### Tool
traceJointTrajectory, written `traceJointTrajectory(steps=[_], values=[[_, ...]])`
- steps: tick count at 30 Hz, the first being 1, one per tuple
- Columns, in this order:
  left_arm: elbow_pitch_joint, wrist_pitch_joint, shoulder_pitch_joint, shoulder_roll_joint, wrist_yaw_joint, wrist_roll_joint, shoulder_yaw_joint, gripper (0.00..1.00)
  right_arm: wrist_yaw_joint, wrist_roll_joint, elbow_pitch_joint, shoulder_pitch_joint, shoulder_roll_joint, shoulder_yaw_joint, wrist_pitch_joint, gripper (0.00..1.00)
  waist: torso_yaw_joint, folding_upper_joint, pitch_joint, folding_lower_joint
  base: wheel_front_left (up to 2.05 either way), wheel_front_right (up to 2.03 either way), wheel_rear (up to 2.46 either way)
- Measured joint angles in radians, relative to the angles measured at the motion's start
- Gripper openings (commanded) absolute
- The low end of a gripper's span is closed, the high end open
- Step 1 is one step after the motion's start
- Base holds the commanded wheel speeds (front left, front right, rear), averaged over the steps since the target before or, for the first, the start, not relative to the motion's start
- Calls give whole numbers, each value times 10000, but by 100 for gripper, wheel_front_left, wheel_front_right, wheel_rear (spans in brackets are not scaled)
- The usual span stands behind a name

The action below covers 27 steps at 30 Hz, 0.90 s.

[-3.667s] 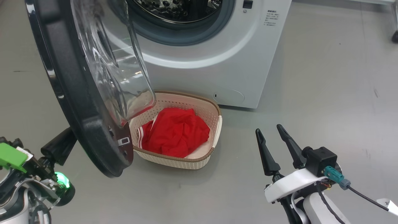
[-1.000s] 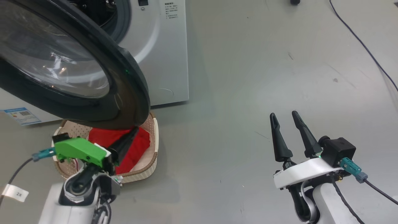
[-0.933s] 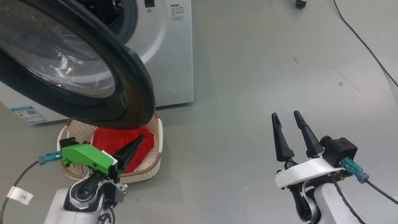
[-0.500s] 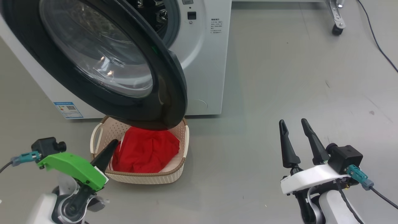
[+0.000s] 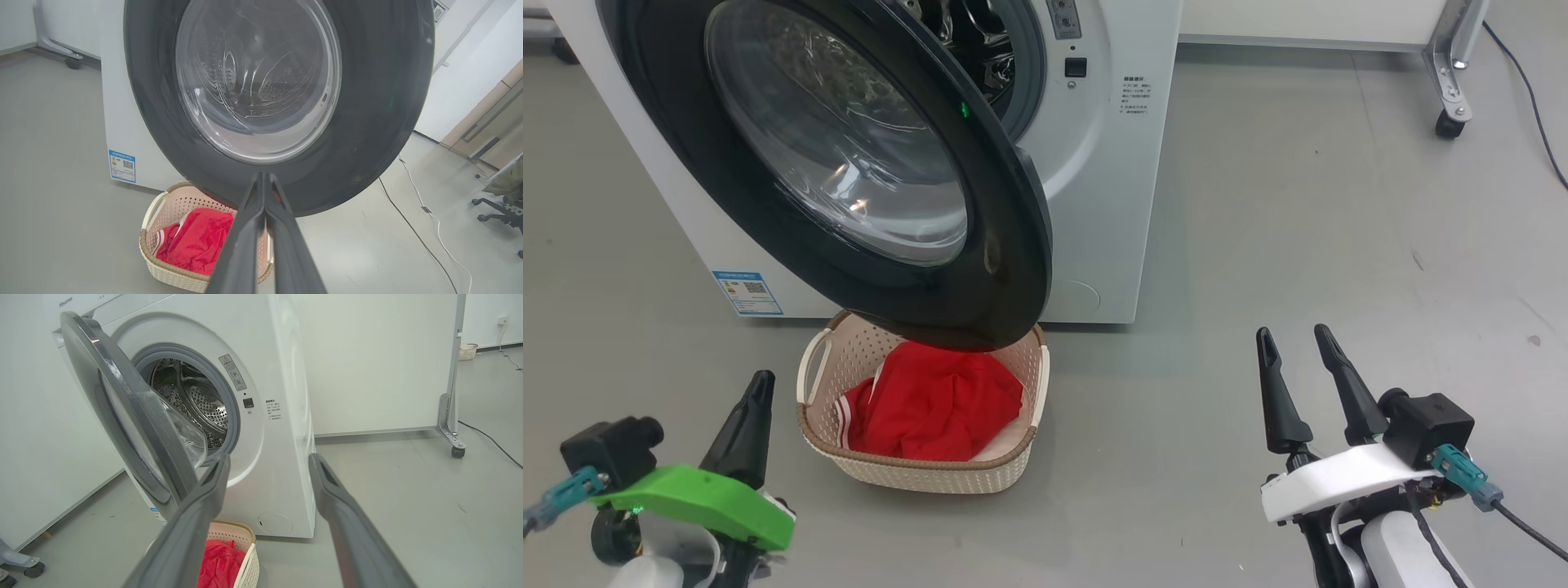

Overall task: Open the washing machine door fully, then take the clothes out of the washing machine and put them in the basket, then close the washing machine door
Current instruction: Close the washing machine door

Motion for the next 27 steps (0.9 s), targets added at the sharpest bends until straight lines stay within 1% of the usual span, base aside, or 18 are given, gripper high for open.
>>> traceJointTrajectory(steps=[4, 7, 10, 11, 13, 14, 20, 27], values=[[6, -802, 256, 117, -2, 755, -146, 0, 0, 0, -4, 91, 0, -4, 0, 100, 14, 0, -6, 0, 0, 0, 0], [12, -1407, 433, 190, -2, 1110, -146, 0, 2, 0, -4, 137, 0, -10, 0, 100, 11, 0, -11, 0, 0, 0, 0], [38, -1969, 568, 376, -2, 1839, -178, 0, 2, 0, -12, 140, 2, -12, 0, 100, -13, 0, -16, 0, 0, 0, 0], [69, -2134, 593, 458, 0, 2104, -203, 17, 2, 0, -13, 141, 2, -17, 0, 100, -19, 0, -17, 0, 0, 0, 0], [144, -2178, 639, 579, 79, 2591, -286, 75, 2, 0, -17, 148, 2, -25, 0, 100, -30, 0, -26, 0, 0, 0, 0], [173, -2176, 675, 573, 144, 2731, -291, 100, 4, 0, -17, 151, 2, -27, 0, 100, -35, 0, -30, 0, 0, 0, 0], [336, -2176, 905, 242, 401, 2826, -282, 100, 17, 0, -19, 162, 4, -35, 0, 100, -55, 0, -61, 0, 0, 0, 0], [345, -2176, 961, -54, 410, 3010, -238, 100, 65, -2, -19, 166, 4, -44, 0, 100, -54, 0, -102, 0, 0, 0, 0]])
